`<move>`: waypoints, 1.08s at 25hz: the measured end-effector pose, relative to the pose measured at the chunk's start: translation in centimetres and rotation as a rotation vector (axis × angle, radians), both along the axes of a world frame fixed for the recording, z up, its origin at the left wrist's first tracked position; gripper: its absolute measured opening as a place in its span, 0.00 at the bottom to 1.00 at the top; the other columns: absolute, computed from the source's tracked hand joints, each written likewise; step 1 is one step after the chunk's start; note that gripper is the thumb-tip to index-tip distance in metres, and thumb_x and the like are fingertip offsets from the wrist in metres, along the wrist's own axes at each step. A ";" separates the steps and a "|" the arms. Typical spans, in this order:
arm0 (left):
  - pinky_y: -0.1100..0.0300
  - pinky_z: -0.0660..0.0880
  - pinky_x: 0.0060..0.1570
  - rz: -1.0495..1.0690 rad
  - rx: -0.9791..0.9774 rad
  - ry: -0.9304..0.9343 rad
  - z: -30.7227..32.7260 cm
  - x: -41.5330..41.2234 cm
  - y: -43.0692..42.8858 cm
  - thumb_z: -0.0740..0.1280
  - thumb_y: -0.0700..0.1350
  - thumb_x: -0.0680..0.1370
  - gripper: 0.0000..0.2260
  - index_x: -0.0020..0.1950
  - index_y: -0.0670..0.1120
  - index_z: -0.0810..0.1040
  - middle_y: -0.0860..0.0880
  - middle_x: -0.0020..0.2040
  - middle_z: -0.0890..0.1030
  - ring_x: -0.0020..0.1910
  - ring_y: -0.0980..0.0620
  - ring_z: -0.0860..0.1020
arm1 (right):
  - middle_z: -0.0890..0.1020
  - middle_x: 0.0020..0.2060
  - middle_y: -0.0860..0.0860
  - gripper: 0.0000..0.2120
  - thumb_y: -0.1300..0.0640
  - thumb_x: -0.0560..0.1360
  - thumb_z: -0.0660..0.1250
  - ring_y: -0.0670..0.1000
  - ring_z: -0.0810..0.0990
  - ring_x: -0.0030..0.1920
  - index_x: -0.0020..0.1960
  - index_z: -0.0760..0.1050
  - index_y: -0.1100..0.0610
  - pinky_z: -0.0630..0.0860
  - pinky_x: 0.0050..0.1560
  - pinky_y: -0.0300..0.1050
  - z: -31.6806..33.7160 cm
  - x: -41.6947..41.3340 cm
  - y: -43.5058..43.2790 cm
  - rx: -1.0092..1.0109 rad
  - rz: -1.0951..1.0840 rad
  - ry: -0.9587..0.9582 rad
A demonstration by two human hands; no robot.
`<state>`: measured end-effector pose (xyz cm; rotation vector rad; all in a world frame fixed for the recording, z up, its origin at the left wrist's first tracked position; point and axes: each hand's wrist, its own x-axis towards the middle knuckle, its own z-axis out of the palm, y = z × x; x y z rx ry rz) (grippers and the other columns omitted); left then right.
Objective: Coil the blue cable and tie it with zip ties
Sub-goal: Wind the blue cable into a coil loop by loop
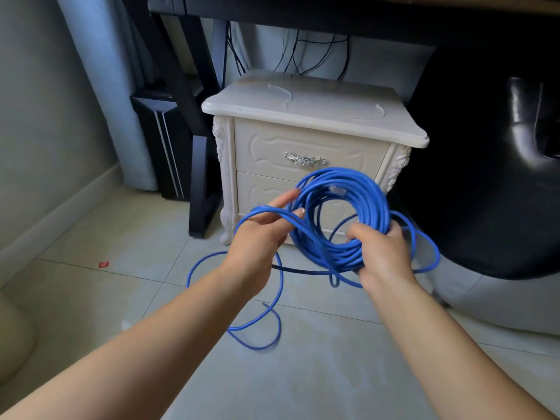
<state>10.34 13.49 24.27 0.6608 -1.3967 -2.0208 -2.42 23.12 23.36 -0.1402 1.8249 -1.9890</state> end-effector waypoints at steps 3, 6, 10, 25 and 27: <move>0.59 0.73 0.60 -0.053 0.026 0.022 0.4 0.5 -1.7 0.71 0.40 0.75 0.26 0.71 0.56 0.70 0.55 0.62 0.81 0.57 0.59 0.81 | 0.77 0.41 0.53 0.16 0.62 0.61 0.69 0.54 0.76 0.38 0.46 0.74 0.49 0.75 0.41 0.50 0.3 1.4 -0.2 0.187 0.176 0.178; 0.57 0.78 0.48 -0.156 0.086 -0.115 0.5 1.2 -3.3 0.73 0.43 0.74 0.32 0.74 0.58 0.66 0.51 0.64 0.81 0.54 0.54 0.81 | 0.75 0.34 0.49 0.15 0.67 0.67 0.68 0.52 0.75 0.36 0.48 0.73 0.51 0.75 0.40 0.50 0.8 2.0 -0.3 0.227 0.320 0.221; 0.55 0.81 0.47 -0.241 -0.020 -0.214 0.1 1.7 -4.8 0.75 0.36 0.72 0.31 0.71 0.54 0.69 0.47 0.56 0.84 0.51 0.49 0.83 | 0.74 0.34 0.51 0.15 0.67 0.64 0.69 0.54 0.74 0.37 0.47 0.73 0.53 0.73 0.41 0.51 0.8 2.1 -0.5 0.223 0.397 0.129; 0.58 0.79 0.32 0.100 -0.242 -0.561 -1.1 1.5 -5.8 0.68 0.35 0.73 0.13 0.54 0.48 0.77 0.46 0.37 0.80 0.27 0.53 0.79 | 0.81 0.37 0.43 0.42 0.41 0.66 0.72 0.50 0.82 0.44 0.70 0.48 0.34 0.79 0.49 0.52 1.0 3.3 1.3 0.815 0.705 0.767; 0.53 0.81 0.38 -0.008 -0.384 -0.653 -1.0 1.9 -6.1 0.70 0.36 0.73 0.14 0.54 0.51 0.77 0.46 0.39 0.81 0.30 0.52 0.81 | 0.79 0.34 0.44 0.25 0.44 0.70 0.71 0.49 0.80 0.42 0.64 0.66 0.37 0.77 0.48 0.49 2.0 1.3 1.8 0.849 0.685 0.853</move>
